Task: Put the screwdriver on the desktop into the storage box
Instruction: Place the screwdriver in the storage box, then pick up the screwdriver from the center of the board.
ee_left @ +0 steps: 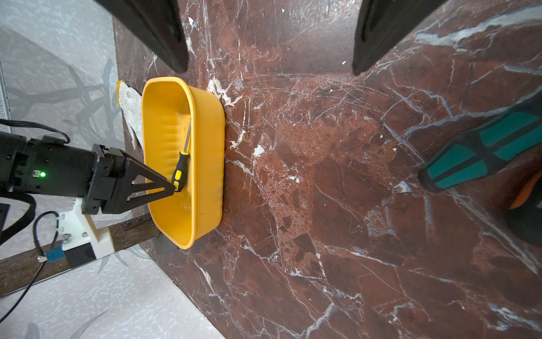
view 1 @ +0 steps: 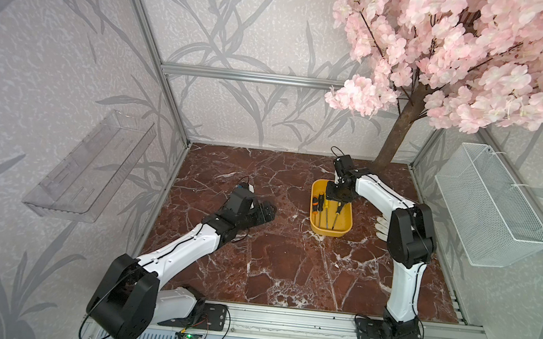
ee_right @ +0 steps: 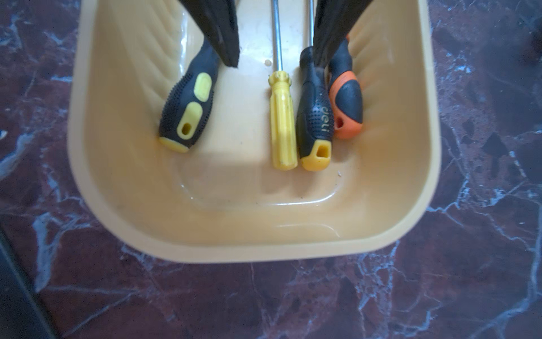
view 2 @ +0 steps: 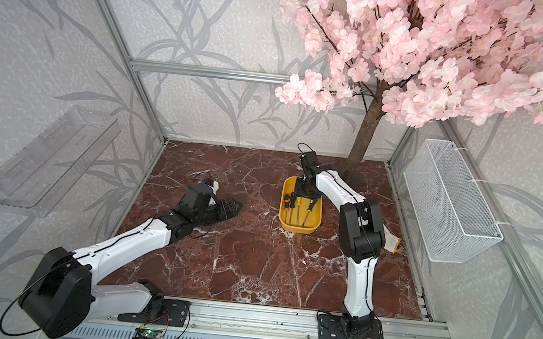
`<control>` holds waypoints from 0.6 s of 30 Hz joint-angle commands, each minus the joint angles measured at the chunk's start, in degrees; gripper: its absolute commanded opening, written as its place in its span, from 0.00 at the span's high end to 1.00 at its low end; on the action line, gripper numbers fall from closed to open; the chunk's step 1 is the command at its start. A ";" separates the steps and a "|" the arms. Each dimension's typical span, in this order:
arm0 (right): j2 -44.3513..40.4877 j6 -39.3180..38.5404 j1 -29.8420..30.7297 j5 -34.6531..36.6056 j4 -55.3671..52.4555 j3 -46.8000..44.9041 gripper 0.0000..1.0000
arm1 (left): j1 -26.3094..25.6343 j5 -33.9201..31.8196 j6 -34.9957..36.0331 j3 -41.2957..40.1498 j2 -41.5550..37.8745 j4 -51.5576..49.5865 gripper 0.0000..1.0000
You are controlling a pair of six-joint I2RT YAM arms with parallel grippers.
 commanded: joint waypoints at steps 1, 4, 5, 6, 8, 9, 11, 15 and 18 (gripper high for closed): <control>-5.23 -0.14 1.03 -2.86 -0.82 -1.14 0.55 | 2.29 -1.50 2.34 0.65 -1.50 -3.44 0.12; -8.35 -0.43 2.27 -4.40 -0.33 -3.24 0.54 | 6.02 -1.63 4.19 1.46 -2.59 -7.32 0.15; -9.47 -0.68 2.89 -4.78 -0.45 -3.77 0.53 | 7.32 -1.80 4.69 1.60 -3.19 -8.24 0.14; -10.23 -0.77 3.33 -5.16 -0.55 -4.16 0.52 | 8.46 -1.86 5.24 1.66 -3.81 -9.08 0.14; -12.21 -1.21 4.73 -6.09 -0.88 -5.14 0.50 | 10.07 -2.19 6.12 2.28 -4.60 -10.86 0.14; -13.22 -1.68 5.51 -6.37 -0.91 -5.68 0.49 | 10.71 -2.50 6.72 2.78 -4.69 -11.95 0.13; -14.99 -2.35 7.15 -6.83 -1.09 -6.75 0.47 | 11.61 -3.10 7.95 4.20 -4.52 -14.01 0.10; -17.72 -2.92 10.36 -8.86 -0.82 -9.78 0.47 | 14.34 -0.64 10.14 6.93 -2.42 -17.11 0.05; -19.47 -2.30 12.71 -9.46 0.42 -12.93 0.47 | 15.57 -0.77 11.76 9.42 0.97 -19.98 0.06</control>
